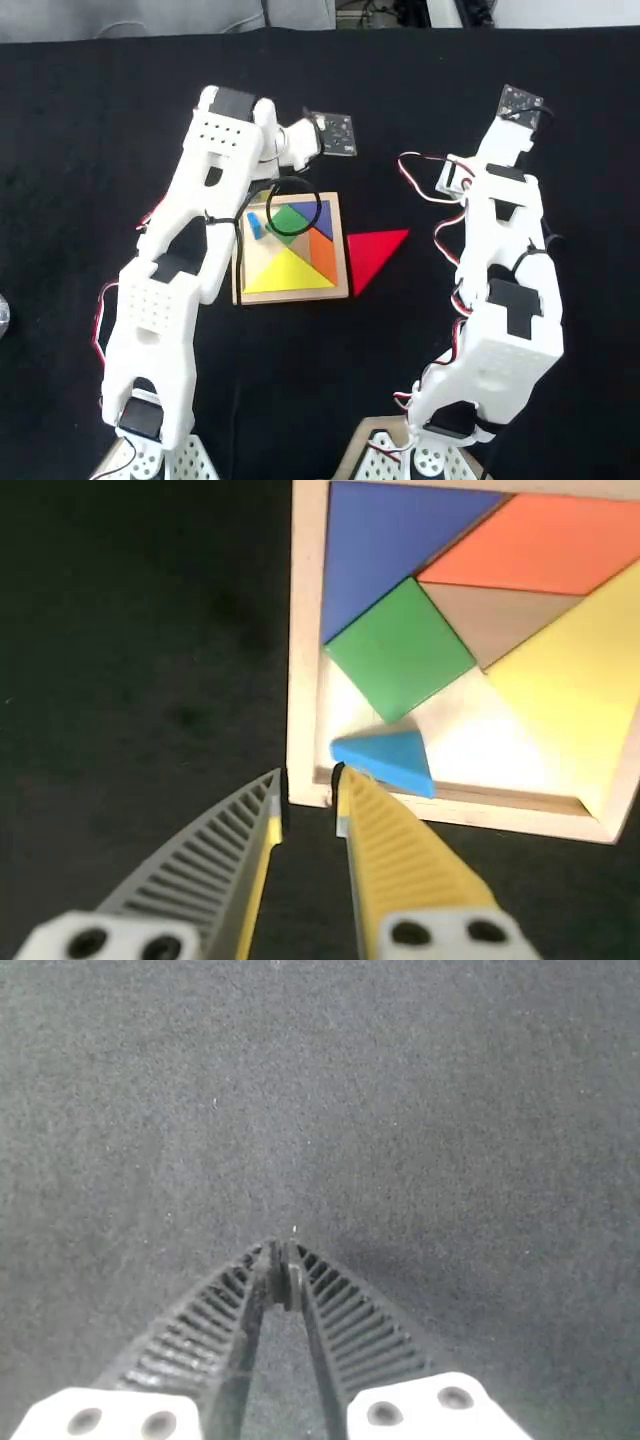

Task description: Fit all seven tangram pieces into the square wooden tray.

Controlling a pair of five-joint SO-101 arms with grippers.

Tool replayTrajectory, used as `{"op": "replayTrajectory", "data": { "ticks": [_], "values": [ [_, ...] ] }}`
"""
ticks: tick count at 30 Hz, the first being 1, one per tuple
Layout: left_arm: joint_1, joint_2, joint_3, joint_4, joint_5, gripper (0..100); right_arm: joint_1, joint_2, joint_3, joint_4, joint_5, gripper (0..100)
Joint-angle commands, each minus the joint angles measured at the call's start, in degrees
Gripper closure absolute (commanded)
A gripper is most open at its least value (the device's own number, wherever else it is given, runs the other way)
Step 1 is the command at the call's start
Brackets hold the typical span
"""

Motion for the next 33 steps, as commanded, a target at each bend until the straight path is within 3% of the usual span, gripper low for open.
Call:
{"op": "replayTrajectory", "data": {
  "ticks": [1,6,13,21,33],
  "values": [
    [-1.54,-3.25,-8.57,5.27,1.32,90,-1.05,-0.84,-3.12,-0.97,0.7,98.5],
    [-4.7,-8.79,-5.14,7.82,-0.26,89,-1.41,-0.92,-3.12,-0.97,0.7,98.5],
    [-4.97,-23.12,26.77,6.59,-5.36,90,-1.58,-0.92,-3.12,-0.79,0.7,98.5],
    [0.13,-32.79,55.34,-19.69,-0.7,90,-1.49,-0.92,-3.12,-0.7,0.7,98.5],
    [1.63,-33.67,60.26,-34.02,5.27,90,-1.58,-0.92,-3.12,-0.7,0.7,98.5]
  ]
}}
